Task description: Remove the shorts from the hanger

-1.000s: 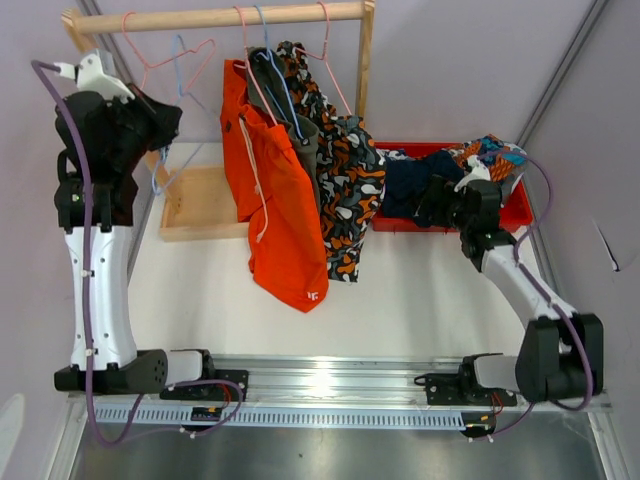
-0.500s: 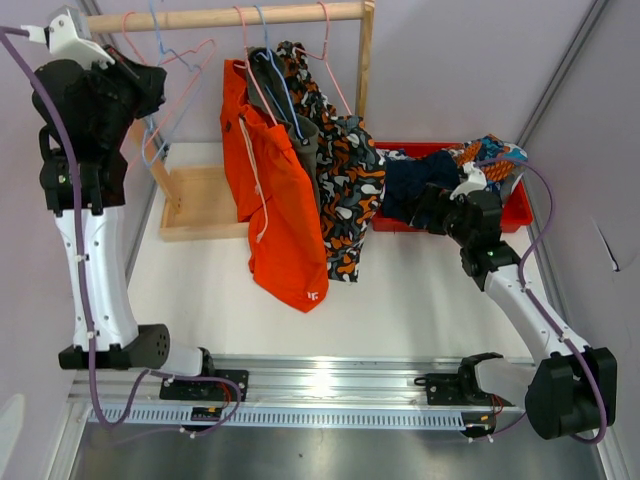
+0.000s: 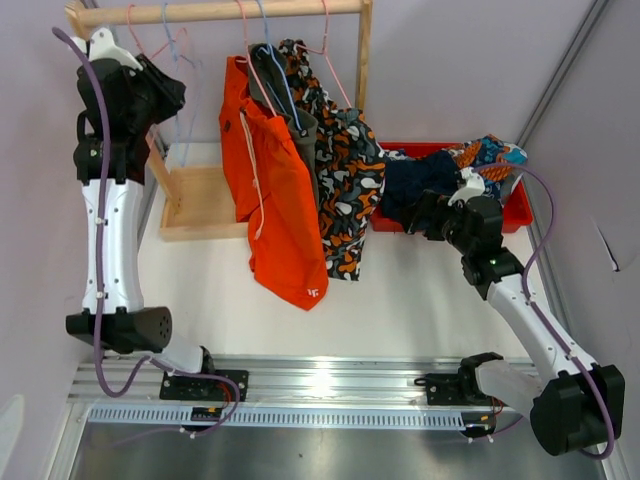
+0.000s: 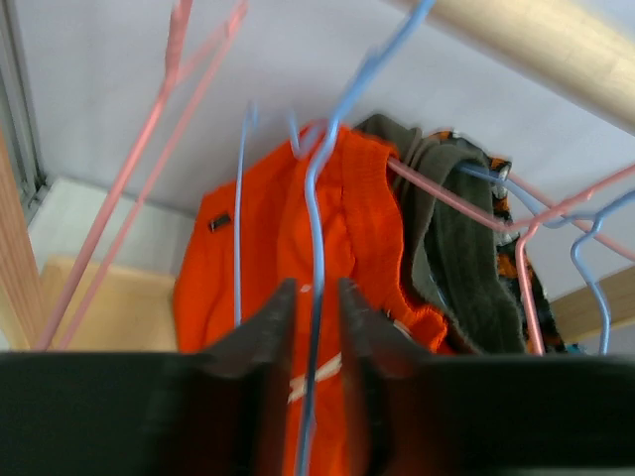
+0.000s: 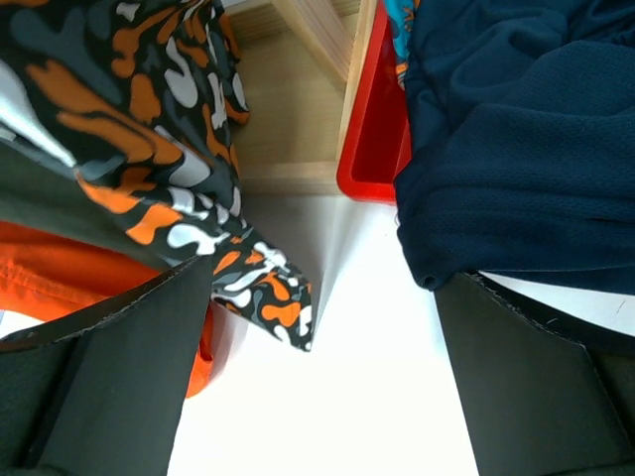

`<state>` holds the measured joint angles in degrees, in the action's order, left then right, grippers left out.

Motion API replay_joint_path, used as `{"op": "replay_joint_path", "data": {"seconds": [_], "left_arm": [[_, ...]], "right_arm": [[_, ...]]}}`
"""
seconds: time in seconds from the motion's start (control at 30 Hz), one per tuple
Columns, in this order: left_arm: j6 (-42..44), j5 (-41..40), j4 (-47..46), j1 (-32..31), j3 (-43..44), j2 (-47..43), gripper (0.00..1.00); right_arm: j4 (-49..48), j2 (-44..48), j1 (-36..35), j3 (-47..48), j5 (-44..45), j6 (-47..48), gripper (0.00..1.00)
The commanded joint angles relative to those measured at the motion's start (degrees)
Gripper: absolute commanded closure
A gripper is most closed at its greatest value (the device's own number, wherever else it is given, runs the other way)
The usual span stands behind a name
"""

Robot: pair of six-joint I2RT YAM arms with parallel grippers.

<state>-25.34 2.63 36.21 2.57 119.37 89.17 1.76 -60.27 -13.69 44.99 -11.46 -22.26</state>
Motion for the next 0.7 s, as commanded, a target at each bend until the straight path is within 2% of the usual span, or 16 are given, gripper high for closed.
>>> {"op": "replay_joint_path", "data": {"seconds": [0.0, 0.03, 0.07, 0.17, 0.37, 0.5, 0.67], "left_arm": [[-1.0, 1.4, -3.6, -0.3, -6.8, -8.1, 0.63], [-1.1, 2.1, -3.9, -0.5, -7.8, -9.3, 0.58], [-1.1, 2.3, -3.9, -0.5, -10.1, -11.7, 0.5], [-1.0, 3.4, -3.0, -0.5, -10.7, -14.5, 0.41], [-3.8, 11.2, -3.4, -2.0, -3.6, -14.4, 0.42], [-5.0, 12.6, -3.4, -7.9, 2.7, -8.3, 0.44], [-6.0, 12.4, -4.7, -11.7, 6.7, -1.4, 0.47]], "right_arm": [[0.5, 1.9, -1.0, -0.1, -0.1, 0.5, 0.01], [0.7, 2.2, -1.4, -0.4, 0.0, 0.4, 0.01], [0.8, 2.7, -1.5, -0.6, 0.4, 0.4, 0.01], [1.0, 3.7, -2.2, -1.2, 0.7, 0.0, 0.01], [1.9, 5.5, -3.5, -1.9, 1.9, 0.0, 0.01], [2.5, 6.7, -3.9, -2.1, 2.3, -0.2, 0.01], [4.0, 8.3, -4.1, -2.1, 2.9, 0.4, 0.01]]}}
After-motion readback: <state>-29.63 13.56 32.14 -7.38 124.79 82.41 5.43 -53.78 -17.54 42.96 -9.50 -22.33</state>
